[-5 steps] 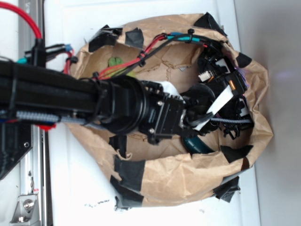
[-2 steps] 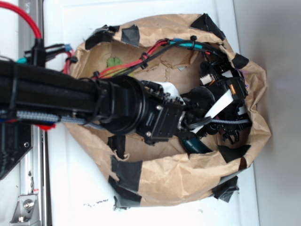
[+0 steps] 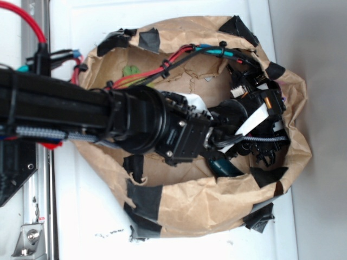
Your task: Grab the silver keys.
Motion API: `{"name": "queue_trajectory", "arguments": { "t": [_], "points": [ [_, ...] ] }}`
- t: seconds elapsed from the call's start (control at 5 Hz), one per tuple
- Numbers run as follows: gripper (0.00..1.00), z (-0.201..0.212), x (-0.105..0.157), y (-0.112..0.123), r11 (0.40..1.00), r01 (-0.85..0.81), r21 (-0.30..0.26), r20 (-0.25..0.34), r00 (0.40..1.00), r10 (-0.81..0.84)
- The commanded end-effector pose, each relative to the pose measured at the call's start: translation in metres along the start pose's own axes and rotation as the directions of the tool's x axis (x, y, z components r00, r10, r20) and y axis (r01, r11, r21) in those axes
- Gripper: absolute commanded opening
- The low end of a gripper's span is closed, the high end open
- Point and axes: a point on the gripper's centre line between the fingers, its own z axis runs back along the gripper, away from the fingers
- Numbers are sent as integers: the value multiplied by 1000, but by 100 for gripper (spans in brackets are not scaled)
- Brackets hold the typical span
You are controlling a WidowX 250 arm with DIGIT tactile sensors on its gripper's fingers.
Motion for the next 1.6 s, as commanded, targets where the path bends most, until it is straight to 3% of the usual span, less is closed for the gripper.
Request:
{"name": "queue_trajectory", "arguments": {
  "t": [0.0, 0.2, 0.4, 0.6, 0.8, 1.0, 1.2, 1.4],
  "points": [
    [0, 21, 8, 31, 990, -126, 62, -80, 988, 130],
    [0, 88, 6, 30, 979, -196, 47, -401, 895, 198],
    [0, 146, 28, 32, 956, -287, 60, -639, 724, 258],
    [0, 192, 54, 42, 928, -372, 16, -705, 654, 274],
    [0, 210, 51, 45, 926, -365, -99, -688, 697, 202],
    [0, 217, 43, 46, 929, -338, -148, -702, 697, 142],
    [0, 248, 46, 48, 905, -341, -255, -728, 684, 52],
    [0, 259, 41, 48, 891, -329, -312, -713, 702, 9]
  ]
}}
